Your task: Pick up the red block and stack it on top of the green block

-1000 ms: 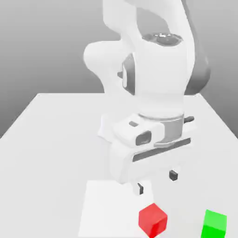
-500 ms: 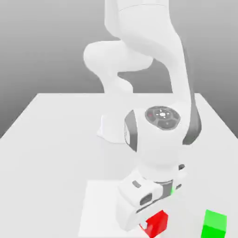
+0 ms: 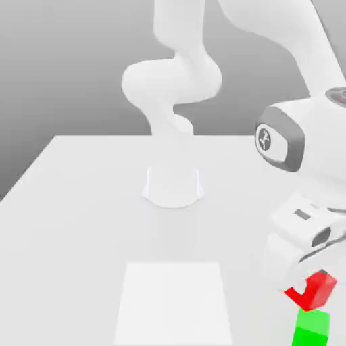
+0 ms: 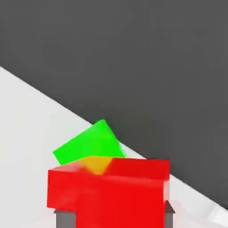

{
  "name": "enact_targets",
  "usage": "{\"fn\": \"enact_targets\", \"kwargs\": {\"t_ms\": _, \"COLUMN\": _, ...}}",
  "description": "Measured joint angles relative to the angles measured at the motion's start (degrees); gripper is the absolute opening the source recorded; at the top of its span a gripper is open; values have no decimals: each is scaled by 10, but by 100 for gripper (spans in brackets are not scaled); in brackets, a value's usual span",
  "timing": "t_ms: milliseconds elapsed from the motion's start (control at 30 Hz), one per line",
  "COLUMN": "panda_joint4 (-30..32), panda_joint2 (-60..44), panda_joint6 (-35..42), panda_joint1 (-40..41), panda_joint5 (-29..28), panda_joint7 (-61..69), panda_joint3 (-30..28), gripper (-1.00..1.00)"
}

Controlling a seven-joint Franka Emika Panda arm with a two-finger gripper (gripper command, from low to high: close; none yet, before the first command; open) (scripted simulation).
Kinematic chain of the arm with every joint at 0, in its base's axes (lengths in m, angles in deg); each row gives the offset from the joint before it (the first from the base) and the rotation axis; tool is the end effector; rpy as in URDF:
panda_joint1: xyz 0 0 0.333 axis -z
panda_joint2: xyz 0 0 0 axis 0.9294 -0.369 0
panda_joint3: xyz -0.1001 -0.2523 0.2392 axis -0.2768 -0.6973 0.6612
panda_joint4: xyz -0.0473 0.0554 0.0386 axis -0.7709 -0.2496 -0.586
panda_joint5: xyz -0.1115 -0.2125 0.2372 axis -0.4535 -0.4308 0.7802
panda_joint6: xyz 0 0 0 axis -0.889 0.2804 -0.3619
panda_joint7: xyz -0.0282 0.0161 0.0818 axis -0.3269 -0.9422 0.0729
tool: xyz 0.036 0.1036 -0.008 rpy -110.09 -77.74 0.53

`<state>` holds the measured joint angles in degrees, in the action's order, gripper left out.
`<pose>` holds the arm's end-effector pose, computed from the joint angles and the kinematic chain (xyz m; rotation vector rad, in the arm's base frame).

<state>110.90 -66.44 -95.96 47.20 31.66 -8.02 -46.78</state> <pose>0.4678 0.2246 0.3072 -3.1197 0.3609 0.0013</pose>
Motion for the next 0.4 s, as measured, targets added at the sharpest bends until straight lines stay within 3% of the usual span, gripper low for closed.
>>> {"fn": "enact_targets", "kwargs": {"t_ms": 33, "panda_joint4": -2, "panda_joint2": -19, "panda_joint6": -17, "panda_joint1": -3, "panda_joint5": -3, "panda_joint7": -4, "panda_joint3": -2, "gripper": -100}}
{"fn": "enact_targets", "kwargs": {"t_ms": 67, "panda_joint4": -3, "panda_joint2": -37, "panda_joint6": -34, "panda_joint1": -6, "panda_joint5": -6, "panda_joint7": -7, "panda_joint3": -4, "gripper": 100}}
{"fn": "enact_targets", "kwargs": {"t_ms": 267, "panda_joint4": -4, "panda_joint2": -46, "panda_joint6": -42, "panda_joint1": -7, "panda_joint5": -8, "panda_joint7": -8, "panda_joint3": -5, "gripper": 100}}
{"fn": "enact_targets", "kwargs": {"t_ms": 400, "panda_joint4": -1, "panda_joint2": 8, "panda_joint6": 10, "panda_joint1": -4, "panda_joint5": 1, "panda_joint7": -3, "panda_joint3": -1, "gripper": 100}}
